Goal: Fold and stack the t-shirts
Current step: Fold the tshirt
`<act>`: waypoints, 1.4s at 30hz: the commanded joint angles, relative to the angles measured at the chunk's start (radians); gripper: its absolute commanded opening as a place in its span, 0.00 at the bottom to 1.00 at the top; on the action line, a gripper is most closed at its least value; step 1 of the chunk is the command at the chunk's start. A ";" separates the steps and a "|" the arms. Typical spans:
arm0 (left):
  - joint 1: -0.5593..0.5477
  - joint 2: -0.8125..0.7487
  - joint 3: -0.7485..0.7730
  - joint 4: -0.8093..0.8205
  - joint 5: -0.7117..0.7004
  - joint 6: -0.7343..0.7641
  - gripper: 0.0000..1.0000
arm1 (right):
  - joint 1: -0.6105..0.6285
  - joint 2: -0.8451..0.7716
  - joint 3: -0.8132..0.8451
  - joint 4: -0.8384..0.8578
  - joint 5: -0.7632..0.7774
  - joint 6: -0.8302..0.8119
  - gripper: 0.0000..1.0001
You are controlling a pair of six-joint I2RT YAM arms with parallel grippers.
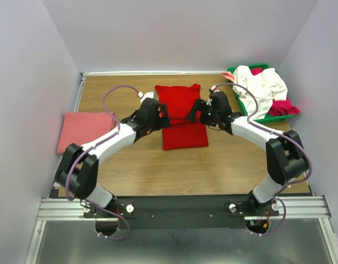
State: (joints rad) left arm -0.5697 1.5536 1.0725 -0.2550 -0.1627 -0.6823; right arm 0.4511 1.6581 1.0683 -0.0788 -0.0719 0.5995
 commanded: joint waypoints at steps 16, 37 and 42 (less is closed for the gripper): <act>-0.010 -0.645 -0.551 -0.021 0.068 -0.146 0.99 | 0.104 0.238 0.097 0.136 -0.207 -0.095 1.00; -0.012 -0.552 -0.571 0.112 0.140 -0.111 0.99 | -0.032 0.295 0.296 0.108 -0.109 -0.096 1.00; -0.012 -0.437 -0.547 0.246 0.218 -0.086 0.98 | -0.032 0.045 0.103 0.082 -0.043 -0.041 1.00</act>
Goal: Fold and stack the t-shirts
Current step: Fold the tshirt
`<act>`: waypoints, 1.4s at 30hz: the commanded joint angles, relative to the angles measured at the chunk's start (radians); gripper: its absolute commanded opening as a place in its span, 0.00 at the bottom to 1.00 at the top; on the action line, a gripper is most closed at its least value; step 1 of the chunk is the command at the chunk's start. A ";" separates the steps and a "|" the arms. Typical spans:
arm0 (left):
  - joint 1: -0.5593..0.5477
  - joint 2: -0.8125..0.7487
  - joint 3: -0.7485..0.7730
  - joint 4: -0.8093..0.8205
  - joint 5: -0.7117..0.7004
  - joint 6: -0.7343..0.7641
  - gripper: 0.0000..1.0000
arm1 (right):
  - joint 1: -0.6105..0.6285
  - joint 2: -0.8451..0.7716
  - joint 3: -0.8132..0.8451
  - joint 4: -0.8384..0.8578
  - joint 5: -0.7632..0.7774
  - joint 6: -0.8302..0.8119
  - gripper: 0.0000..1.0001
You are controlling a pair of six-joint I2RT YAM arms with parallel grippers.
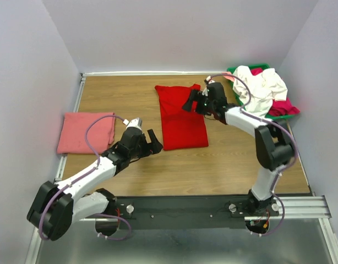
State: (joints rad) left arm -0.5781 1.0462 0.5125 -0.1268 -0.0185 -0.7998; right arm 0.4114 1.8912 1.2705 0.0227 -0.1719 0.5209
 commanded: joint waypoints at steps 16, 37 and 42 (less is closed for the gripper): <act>-0.019 0.417 0.073 0.273 0.101 0.037 0.55 | 0.007 -0.564 -0.617 -0.060 0.134 0.192 1.00; -0.038 0.482 0.066 0.273 0.104 0.033 0.00 | 0.006 -0.436 -0.631 -0.056 0.130 0.268 0.78; -0.055 0.495 0.080 0.262 0.104 0.036 0.00 | 0.007 -0.385 -0.637 -0.050 0.135 0.281 0.68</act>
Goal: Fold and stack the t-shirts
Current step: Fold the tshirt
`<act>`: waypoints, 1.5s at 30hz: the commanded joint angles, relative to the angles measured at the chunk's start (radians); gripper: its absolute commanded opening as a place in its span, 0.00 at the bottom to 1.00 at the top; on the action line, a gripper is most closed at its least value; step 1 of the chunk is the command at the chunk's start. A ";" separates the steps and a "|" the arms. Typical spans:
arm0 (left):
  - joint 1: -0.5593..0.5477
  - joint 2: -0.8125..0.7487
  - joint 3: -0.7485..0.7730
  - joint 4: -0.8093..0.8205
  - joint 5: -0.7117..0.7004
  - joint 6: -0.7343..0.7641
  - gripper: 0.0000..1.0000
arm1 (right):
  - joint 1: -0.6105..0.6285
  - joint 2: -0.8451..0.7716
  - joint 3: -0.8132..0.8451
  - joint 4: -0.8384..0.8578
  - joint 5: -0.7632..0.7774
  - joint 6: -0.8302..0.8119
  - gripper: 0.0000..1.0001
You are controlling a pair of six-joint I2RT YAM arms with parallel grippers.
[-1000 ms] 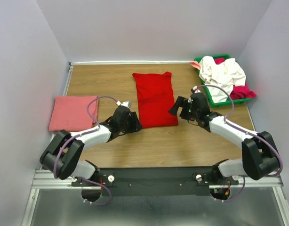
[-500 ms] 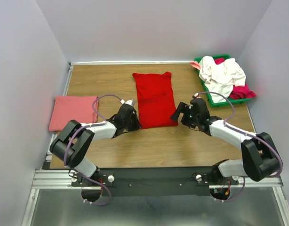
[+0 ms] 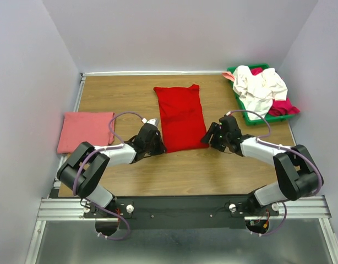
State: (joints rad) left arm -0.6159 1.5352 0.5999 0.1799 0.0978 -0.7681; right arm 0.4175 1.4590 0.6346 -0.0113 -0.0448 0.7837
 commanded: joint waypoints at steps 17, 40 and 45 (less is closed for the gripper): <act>-0.045 -0.044 -0.066 -0.069 -0.044 -0.043 0.00 | 0.004 -0.031 -0.156 -0.010 -0.024 0.028 0.29; -0.294 -0.567 -0.098 -0.453 -0.257 -0.252 0.00 | 0.107 -0.536 -0.240 -0.209 -0.199 -0.018 0.00; -0.298 -0.688 -0.037 -0.531 -0.251 -0.238 0.00 | 0.109 -0.634 -0.152 -0.360 -0.256 -0.054 0.01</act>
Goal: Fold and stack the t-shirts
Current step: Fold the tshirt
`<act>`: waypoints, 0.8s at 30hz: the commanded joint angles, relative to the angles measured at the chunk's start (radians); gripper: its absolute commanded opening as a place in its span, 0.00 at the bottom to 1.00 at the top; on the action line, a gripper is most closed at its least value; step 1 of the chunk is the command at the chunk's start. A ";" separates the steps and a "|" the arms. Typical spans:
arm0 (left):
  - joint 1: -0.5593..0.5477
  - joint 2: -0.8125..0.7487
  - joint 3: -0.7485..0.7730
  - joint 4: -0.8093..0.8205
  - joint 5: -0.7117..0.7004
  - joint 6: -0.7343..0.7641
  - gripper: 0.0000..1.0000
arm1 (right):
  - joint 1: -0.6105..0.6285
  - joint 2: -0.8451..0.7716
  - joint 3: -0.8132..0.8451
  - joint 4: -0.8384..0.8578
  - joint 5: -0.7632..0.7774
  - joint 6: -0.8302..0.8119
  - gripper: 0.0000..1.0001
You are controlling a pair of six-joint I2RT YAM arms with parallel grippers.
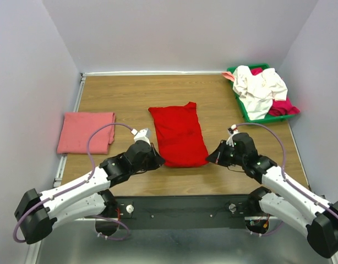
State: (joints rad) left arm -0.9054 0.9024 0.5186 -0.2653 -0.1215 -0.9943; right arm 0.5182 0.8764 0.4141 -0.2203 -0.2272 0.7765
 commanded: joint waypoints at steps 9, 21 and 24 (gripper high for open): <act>-0.010 -0.172 0.100 -0.159 -0.012 -0.004 0.00 | 0.008 -0.077 0.244 -0.292 -0.127 -0.101 0.01; -0.010 -0.189 0.189 -0.219 -0.115 0.005 0.00 | 0.008 -0.082 0.353 -0.321 -0.037 -0.106 0.01; -0.010 -0.160 0.195 -0.206 -0.130 0.005 0.00 | 0.008 -0.051 0.370 -0.320 0.009 -0.102 0.01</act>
State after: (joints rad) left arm -0.9123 0.7204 0.6895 -0.4595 -0.1848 -0.9913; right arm 0.5182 0.8043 0.7387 -0.5220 -0.2924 0.6868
